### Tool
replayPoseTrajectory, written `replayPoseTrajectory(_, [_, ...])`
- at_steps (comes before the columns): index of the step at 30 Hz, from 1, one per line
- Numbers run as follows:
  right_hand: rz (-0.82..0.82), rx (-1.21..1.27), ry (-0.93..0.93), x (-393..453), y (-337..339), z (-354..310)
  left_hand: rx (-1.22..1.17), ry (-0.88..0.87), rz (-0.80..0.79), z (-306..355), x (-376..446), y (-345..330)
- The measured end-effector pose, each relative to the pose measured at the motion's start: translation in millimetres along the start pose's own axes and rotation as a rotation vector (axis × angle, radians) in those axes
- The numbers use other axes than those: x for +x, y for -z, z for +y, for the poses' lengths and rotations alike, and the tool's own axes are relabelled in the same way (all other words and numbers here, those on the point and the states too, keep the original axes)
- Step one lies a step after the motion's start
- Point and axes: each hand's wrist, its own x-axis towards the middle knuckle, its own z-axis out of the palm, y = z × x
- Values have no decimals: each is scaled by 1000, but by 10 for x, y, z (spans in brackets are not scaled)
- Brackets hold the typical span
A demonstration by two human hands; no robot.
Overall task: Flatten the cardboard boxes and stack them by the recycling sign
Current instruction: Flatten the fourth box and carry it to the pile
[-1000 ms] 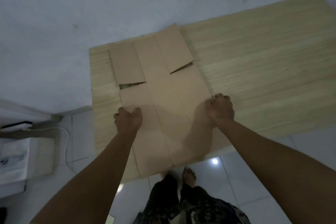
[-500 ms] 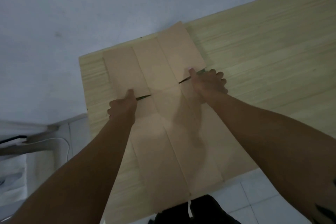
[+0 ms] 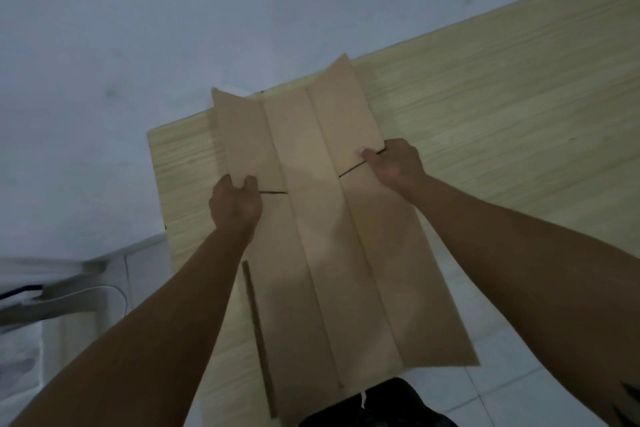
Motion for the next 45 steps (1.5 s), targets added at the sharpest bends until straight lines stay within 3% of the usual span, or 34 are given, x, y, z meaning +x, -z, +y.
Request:
replayPoseTrajectory(7, [150,-93,92,-369,305,-238,65,-189,-2,456,-263,79])
replayPoseTrajectory(16, [399,-111,132,-690,1518,-31,-36,-365,-65,1437,-834,-73])
replayPoseTrajectory(22, [527,-72,107,-731,2563,672,-51,-517,-99,2275,-1708,-565])
replayPoseTrajectory(34, [694,-38,15,-623,4808,2637,-124,-647,-238,3814,-3750,-2132])
replayPoseTrajectory(45, [785,4,-83,390,6105,3728,-91,-681,-336,5117,-4459,-3608])
